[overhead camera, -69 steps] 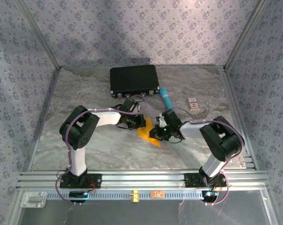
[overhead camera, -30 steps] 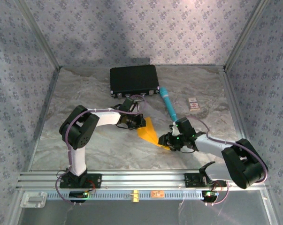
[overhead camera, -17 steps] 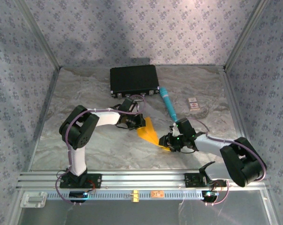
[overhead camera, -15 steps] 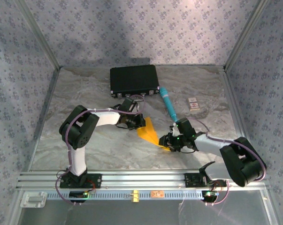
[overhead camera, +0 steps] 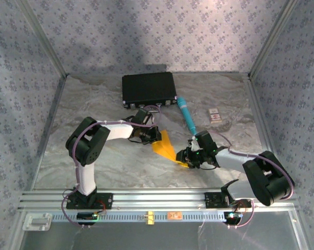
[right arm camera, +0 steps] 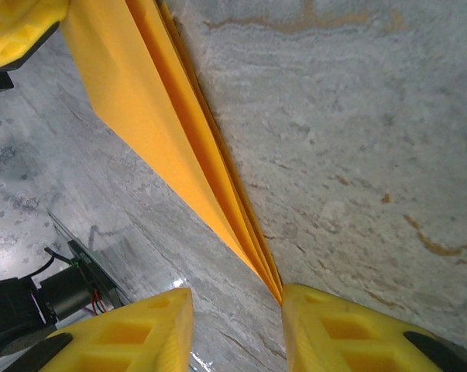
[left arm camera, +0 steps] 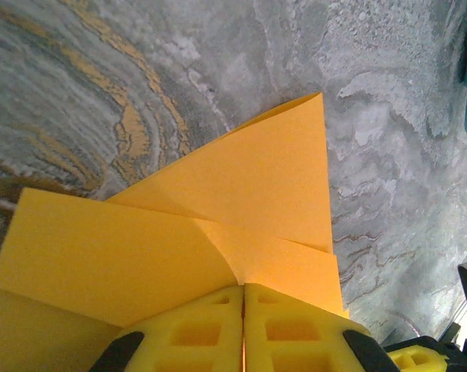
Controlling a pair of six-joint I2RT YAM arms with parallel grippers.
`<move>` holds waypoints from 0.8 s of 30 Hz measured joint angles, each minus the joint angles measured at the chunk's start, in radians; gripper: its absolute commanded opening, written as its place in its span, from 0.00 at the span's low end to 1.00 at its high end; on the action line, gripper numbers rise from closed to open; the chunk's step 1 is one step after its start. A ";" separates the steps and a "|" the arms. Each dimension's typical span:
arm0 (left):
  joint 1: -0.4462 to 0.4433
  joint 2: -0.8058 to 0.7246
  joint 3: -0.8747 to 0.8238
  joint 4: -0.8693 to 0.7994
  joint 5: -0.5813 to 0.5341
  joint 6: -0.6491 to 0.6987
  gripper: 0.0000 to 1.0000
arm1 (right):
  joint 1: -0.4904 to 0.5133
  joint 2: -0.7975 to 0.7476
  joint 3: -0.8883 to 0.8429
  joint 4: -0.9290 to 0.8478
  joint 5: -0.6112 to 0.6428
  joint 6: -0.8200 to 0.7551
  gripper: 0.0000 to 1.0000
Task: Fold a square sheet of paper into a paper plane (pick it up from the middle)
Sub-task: Turn over the paper at the center of the table.
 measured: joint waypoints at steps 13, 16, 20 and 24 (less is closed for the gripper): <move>0.003 0.001 -0.002 0.006 0.004 -0.024 0.08 | 0.003 0.000 0.013 -0.029 0.015 -0.016 0.36; 0.006 0.001 -0.006 0.013 0.011 -0.028 0.08 | 0.010 -0.016 0.015 -0.054 0.032 -0.027 0.36; 0.008 0.001 -0.013 0.025 0.017 -0.039 0.07 | 0.018 -0.037 0.022 -0.097 0.051 -0.037 0.36; 0.011 0.001 -0.014 0.027 0.022 -0.040 0.07 | 0.029 -0.037 0.031 -0.115 0.072 -0.042 0.36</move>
